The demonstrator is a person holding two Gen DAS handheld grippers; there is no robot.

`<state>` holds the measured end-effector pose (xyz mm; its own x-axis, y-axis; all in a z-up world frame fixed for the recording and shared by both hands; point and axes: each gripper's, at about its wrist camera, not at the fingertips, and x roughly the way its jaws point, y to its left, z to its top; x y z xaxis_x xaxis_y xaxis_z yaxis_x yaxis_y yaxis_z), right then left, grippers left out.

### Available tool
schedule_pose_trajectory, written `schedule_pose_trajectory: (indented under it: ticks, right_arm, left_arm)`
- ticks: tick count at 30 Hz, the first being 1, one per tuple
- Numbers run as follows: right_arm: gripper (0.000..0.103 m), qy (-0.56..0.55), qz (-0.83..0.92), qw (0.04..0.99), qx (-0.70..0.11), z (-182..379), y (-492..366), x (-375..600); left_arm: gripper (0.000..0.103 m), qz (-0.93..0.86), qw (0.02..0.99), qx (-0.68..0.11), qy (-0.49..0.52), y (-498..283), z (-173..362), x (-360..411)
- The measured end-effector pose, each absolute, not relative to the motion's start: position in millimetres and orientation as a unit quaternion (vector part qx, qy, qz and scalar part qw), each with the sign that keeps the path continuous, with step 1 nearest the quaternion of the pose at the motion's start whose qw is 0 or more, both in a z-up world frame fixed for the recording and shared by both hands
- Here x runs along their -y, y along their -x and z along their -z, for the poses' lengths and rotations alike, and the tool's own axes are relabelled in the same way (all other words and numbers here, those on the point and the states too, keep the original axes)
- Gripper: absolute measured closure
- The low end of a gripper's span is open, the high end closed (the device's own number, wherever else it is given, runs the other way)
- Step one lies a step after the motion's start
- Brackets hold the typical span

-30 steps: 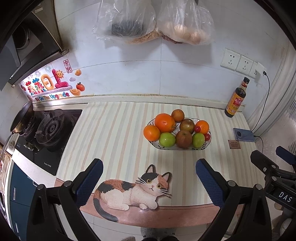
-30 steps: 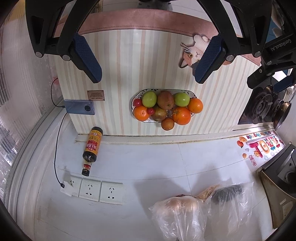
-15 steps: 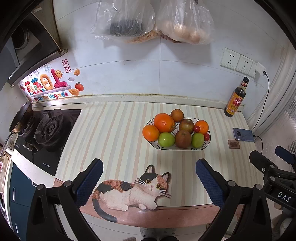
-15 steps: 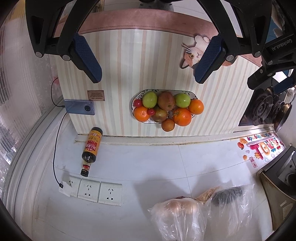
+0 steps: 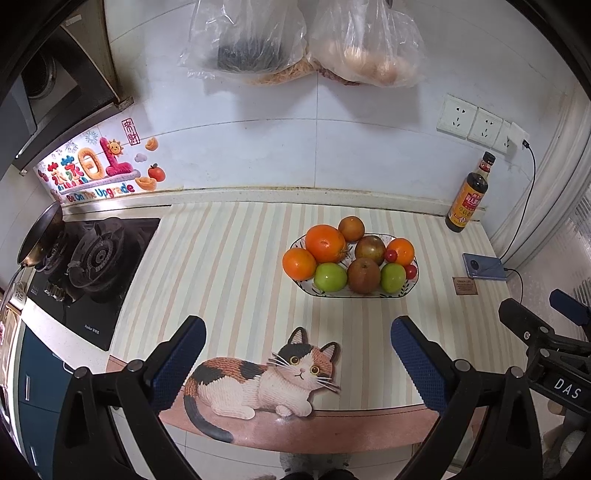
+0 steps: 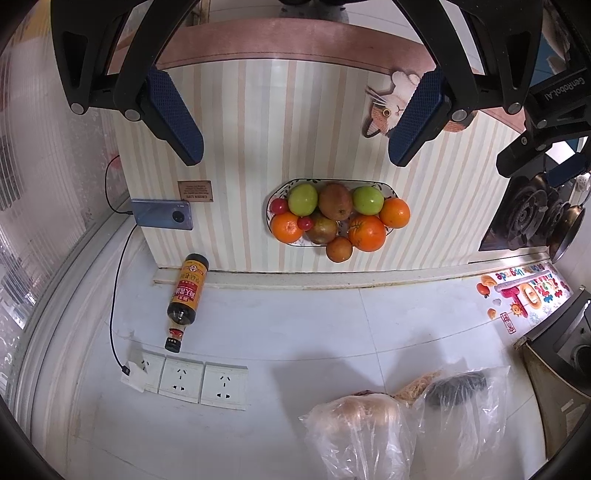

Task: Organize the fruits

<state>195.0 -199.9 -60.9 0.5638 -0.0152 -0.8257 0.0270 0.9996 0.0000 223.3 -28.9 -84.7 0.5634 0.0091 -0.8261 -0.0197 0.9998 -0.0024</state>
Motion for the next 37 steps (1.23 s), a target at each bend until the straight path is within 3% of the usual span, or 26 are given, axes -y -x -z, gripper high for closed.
schedule_pose_trajectory:
  ticks: [37]
  right_arm:
    - [0.001, -0.012, 0.010, 0.886, -0.464, 56, -184, 201]
  left_arm:
    - [0.000, -0.008, 0.889, -0.457, 0.008, -213, 69, 26]
